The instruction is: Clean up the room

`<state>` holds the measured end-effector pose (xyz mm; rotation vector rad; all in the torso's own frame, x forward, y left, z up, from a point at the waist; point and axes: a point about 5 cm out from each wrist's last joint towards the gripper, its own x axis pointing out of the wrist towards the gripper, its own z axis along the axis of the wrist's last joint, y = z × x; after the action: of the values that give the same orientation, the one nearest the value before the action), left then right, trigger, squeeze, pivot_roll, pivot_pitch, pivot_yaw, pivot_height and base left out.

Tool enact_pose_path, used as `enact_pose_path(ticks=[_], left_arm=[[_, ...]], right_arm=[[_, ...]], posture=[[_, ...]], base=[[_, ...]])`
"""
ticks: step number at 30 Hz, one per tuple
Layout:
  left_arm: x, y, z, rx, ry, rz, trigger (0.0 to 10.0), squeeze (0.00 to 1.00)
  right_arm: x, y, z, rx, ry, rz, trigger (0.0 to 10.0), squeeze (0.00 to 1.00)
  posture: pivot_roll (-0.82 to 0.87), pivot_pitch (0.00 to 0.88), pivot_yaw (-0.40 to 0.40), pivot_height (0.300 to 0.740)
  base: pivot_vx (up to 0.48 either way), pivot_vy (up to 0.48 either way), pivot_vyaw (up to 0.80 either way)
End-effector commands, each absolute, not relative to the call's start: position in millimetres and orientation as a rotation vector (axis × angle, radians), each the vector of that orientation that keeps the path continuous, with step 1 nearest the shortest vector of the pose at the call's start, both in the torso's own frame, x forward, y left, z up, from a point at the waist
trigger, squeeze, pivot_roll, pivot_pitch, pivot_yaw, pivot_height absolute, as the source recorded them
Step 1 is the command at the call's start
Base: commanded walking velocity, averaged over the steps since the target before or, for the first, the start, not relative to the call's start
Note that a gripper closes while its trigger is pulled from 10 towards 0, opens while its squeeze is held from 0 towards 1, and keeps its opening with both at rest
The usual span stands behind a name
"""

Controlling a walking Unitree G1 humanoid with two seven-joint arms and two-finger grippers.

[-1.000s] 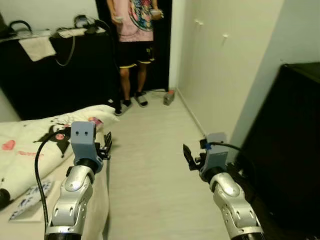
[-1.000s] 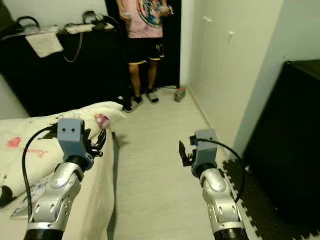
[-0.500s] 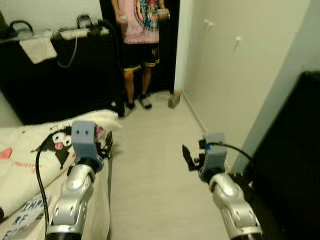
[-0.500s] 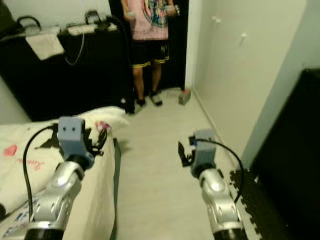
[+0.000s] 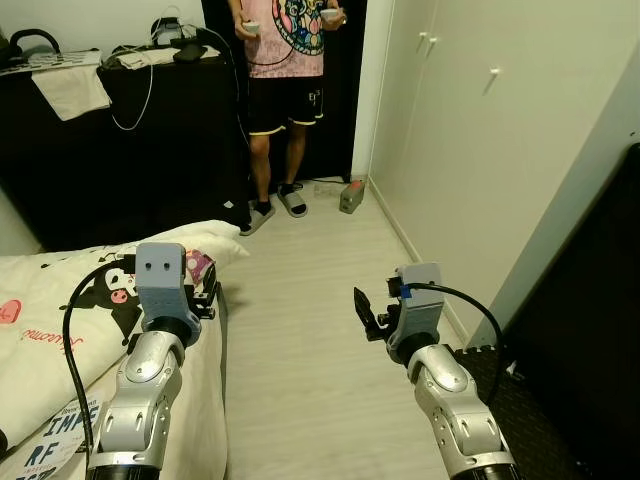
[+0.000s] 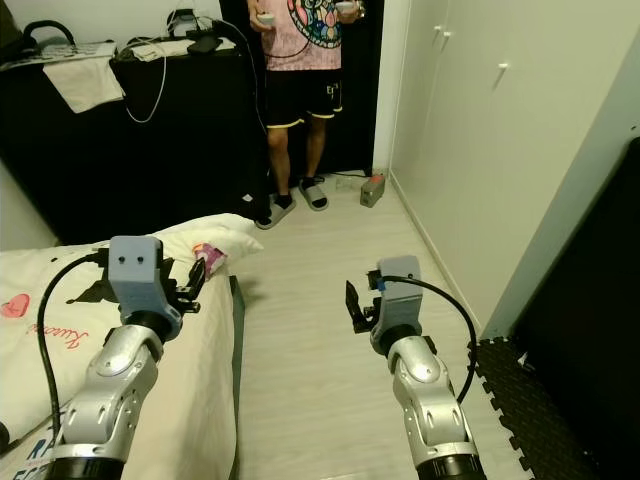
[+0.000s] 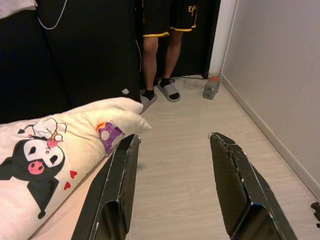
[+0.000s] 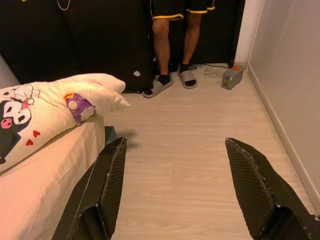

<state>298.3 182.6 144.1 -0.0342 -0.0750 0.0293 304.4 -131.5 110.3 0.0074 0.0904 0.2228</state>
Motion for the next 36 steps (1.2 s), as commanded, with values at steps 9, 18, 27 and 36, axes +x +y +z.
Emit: enact_pose_path(ticks=[9,18,27,36], left_arm=[[297.3,182.9,140.9,-0.024,-0.062,0.031,10.0,0.00],[297.4,179.0,140.2,-0.029,-0.062,0.015,10.0,0.00],[296.7,179.9,140.0,-0.022,-0.063,0.012,10.0,0.00],[296.5,179.7,139.3,-0.021,-0.061,0.009,10.0,0.00]], right_arm=[[302.0,-126.8,109.3,-0.045,0.086,0.256,10.0,0.00],[301.6,-127.0,109.3,-0.048,0.086,0.264,10.0,0.00],[301.4,-124.7,109.0,-0.047,0.086,0.273,10.0,0.00],[300.5,-123.8,108.4,-0.046,0.085,0.276,10.0,0.00]], posture=[[-0.07,0.023,0.026,0.740],[-0.07,0.014,0.019,0.740],[-0.07,0.005,0.018,0.740],[-0.08,0.005,0.018,0.740]], base=[[0.000,0.000,0.59],[0.000,0.000,0.80],[0.000,0.000,0.80],[0.000,0.000,0.71]])
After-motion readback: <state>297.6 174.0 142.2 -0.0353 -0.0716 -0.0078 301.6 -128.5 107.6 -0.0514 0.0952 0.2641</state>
